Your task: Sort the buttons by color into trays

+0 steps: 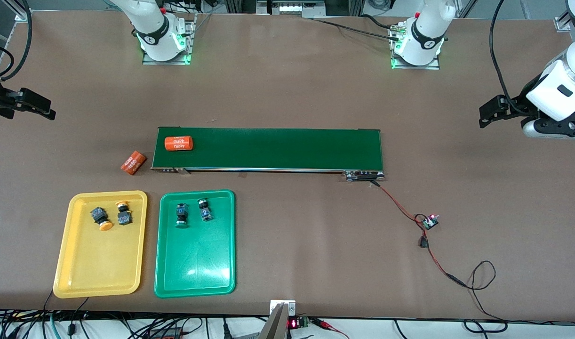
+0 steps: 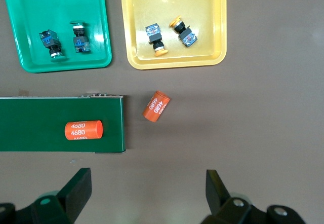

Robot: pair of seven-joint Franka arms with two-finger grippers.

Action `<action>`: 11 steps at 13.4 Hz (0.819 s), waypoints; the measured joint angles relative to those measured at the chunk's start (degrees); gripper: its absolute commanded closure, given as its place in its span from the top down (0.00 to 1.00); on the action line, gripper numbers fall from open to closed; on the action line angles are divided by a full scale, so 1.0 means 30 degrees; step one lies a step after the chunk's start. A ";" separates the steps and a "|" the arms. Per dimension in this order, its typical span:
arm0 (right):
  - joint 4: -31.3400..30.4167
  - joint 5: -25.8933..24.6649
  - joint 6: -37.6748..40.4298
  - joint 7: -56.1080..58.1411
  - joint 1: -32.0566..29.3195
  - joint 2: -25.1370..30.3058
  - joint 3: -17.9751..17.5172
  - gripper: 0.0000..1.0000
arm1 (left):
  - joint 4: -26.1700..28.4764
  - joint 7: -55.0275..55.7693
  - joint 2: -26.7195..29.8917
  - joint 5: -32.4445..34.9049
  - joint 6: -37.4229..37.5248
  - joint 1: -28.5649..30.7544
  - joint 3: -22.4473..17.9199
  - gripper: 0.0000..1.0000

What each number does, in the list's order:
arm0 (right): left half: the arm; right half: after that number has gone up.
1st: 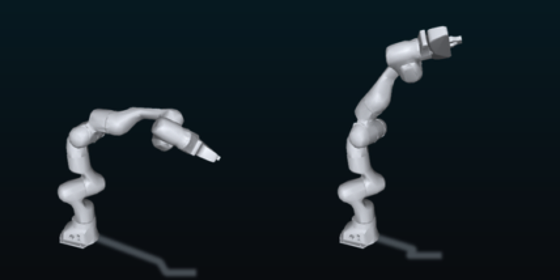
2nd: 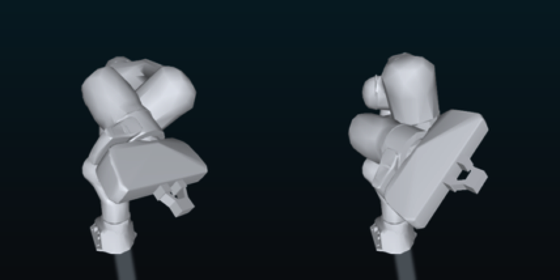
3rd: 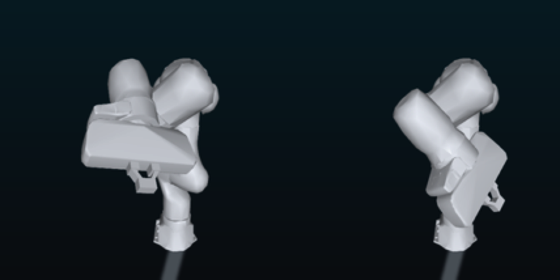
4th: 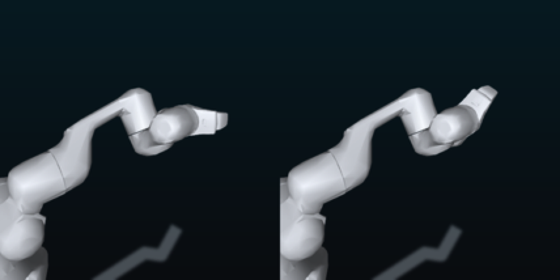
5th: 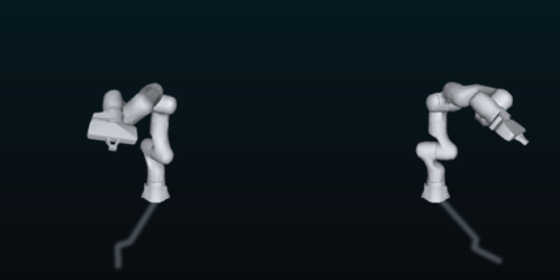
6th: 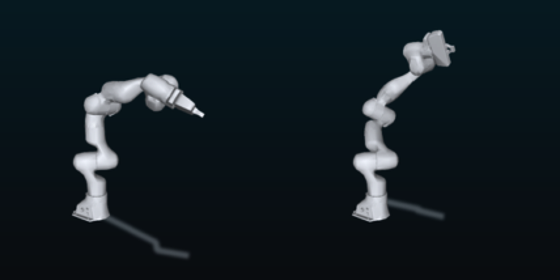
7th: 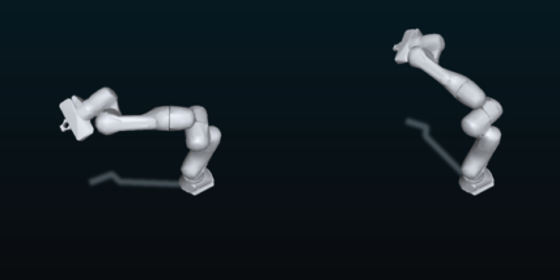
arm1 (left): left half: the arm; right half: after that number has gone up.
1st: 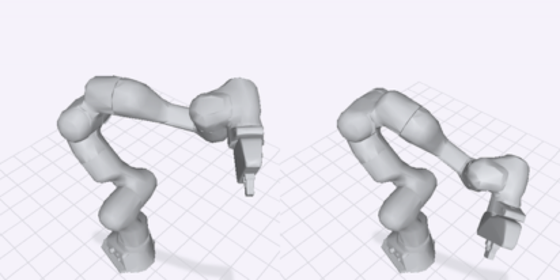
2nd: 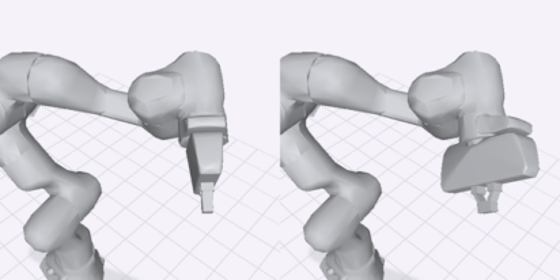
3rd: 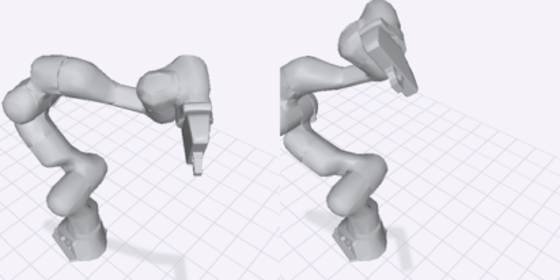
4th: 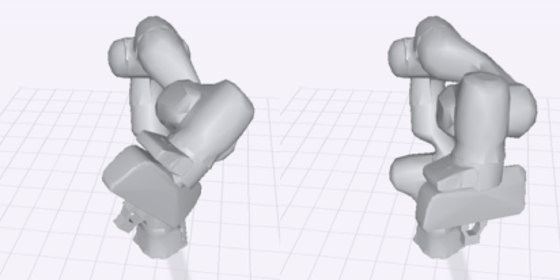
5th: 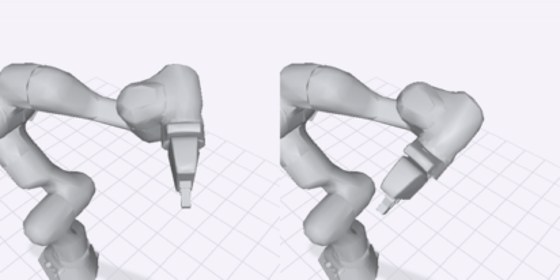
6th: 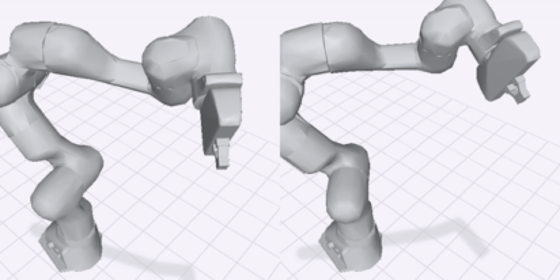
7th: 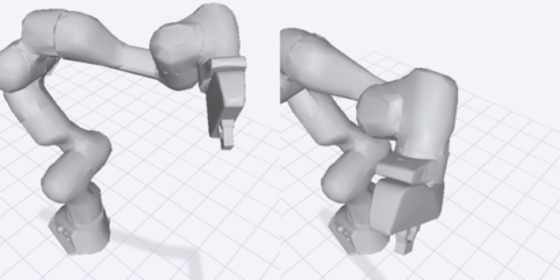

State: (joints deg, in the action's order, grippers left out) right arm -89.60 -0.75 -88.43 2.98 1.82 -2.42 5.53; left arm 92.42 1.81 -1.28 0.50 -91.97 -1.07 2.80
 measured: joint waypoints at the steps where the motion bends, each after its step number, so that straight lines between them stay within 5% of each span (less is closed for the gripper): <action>1: 0.0000 0.0000 -0.0003 0.0000 0.0000 0.0000 0.0000 1.00 | 0.0000 0.0000 0.0000 0.0000 0.0000 -0.0019 0.0040 1.00; 11: 0.0001 -0.0001 -0.0005 0.0001 0.0007 0.0005 -0.0007 1.00 | -0.0033 0.0000 0.0001 0.0000 0.0010 -0.0196 0.0261 1.00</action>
State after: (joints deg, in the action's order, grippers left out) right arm -89.60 -0.75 -88.45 2.99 1.84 -2.40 5.51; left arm 92.32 1.81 -1.28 0.50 -91.94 -1.66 3.59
